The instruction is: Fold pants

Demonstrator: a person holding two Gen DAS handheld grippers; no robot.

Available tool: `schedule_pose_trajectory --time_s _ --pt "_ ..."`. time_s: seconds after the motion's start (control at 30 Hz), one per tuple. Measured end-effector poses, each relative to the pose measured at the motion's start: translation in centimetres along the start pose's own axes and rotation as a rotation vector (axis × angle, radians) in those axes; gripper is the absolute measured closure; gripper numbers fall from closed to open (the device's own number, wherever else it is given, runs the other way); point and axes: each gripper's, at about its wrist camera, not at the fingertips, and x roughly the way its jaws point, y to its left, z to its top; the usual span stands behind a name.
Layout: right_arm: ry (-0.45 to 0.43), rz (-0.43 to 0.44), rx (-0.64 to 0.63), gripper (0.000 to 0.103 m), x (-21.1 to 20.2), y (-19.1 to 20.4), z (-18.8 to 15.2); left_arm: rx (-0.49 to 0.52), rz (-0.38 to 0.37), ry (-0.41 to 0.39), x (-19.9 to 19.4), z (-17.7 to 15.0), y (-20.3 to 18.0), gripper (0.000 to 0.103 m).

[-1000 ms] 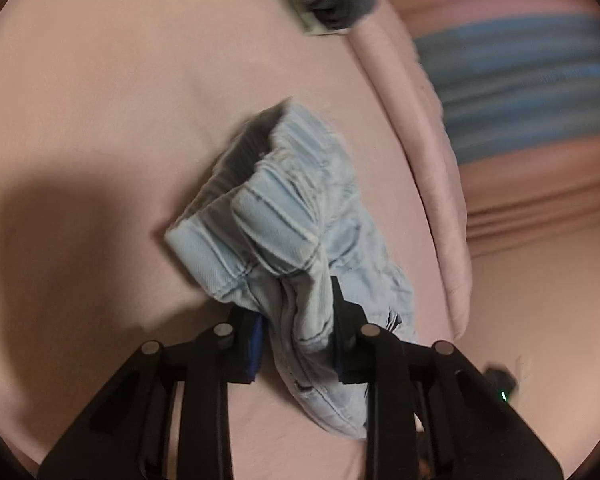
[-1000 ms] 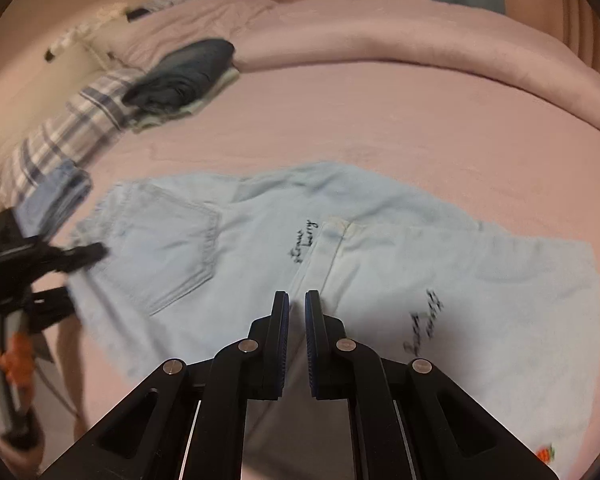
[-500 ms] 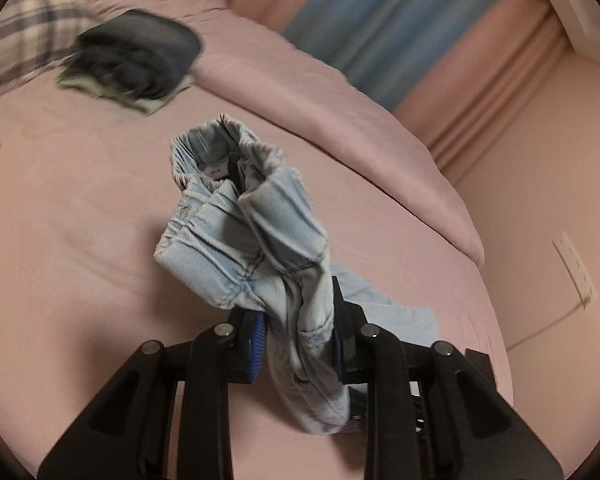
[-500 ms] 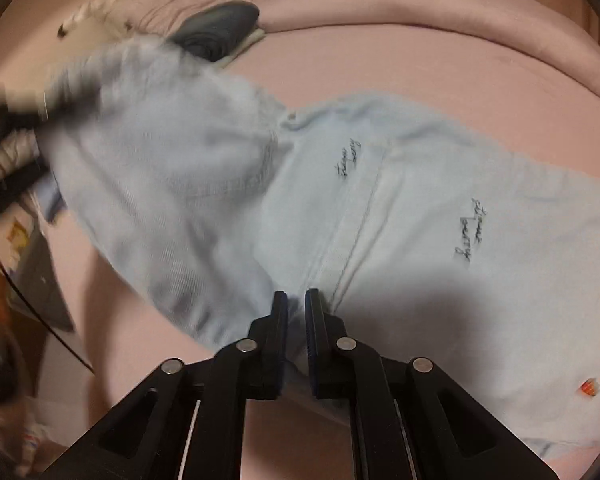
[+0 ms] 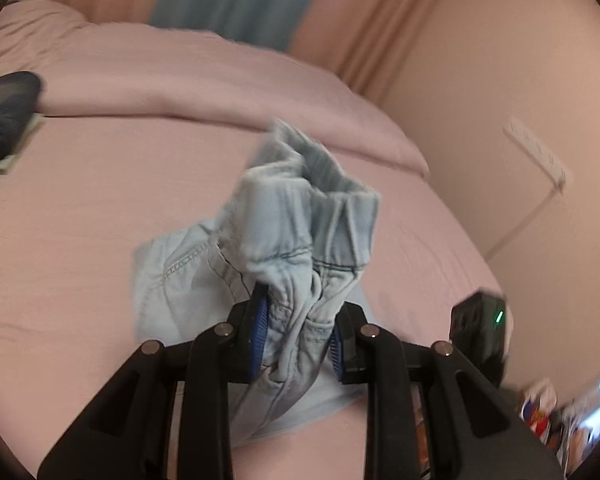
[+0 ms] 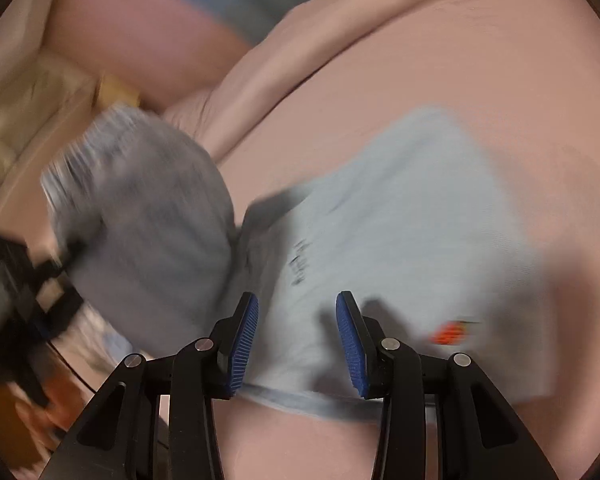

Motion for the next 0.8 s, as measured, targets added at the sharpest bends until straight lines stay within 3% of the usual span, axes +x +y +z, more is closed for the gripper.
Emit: schedule_pose_trajectory --time_s 0.1,0.2,0.33,0.4,0.5,0.63,0.7,0.73,0.8 --pt "-0.066 0.155 0.204 0.055 -1.9 -3.9 0.5 0.061 -0.013 0.123 4.2 -1.3 -1.7 0.074" --pt "-0.064 0.298 0.363 0.047 -2.0 -6.6 0.4 0.120 -0.013 0.226 7.7 -3.0 -2.7 0.069" --pt "-0.028 0.322 0.416 0.042 -0.9 -7.0 0.5 0.166 -0.048 0.298 8.9 -4.6 -3.4 0.036" --pt "-0.013 0.307 0.406 0.036 -0.5 -6.4 0.7 0.174 -0.066 0.286 8.1 -4.9 -3.3 0.028" --pt "0.022 0.268 0.374 0.031 -0.4 -5.7 1.2 0.156 -0.078 0.277 6.7 -5.0 -2.1 0.027" --pt "0.124 0.099 0.267 0.031 1.9 -3.3 2.1 0.076 -0.089 0.220 2.8 -6.1 0.1 0.026" --pt "0.152 -0.020 0.144 0.036 2.9 -1.6 2.3 0.030 -0.056 0.192 1.3 -6.0 1.1 0.026" --pt "0.159 -0.062 0.087 0.056 3.3 -0.9 2.5 -0.002 -0.037 0.180 0.6 -6.1 2.3 0.026" --pt "0.157 -0.125 0.013 0.065 3.8 0.2 2.6 -0.061 -0.014 0.169 -0.1 -6.4 4.2 0.026"
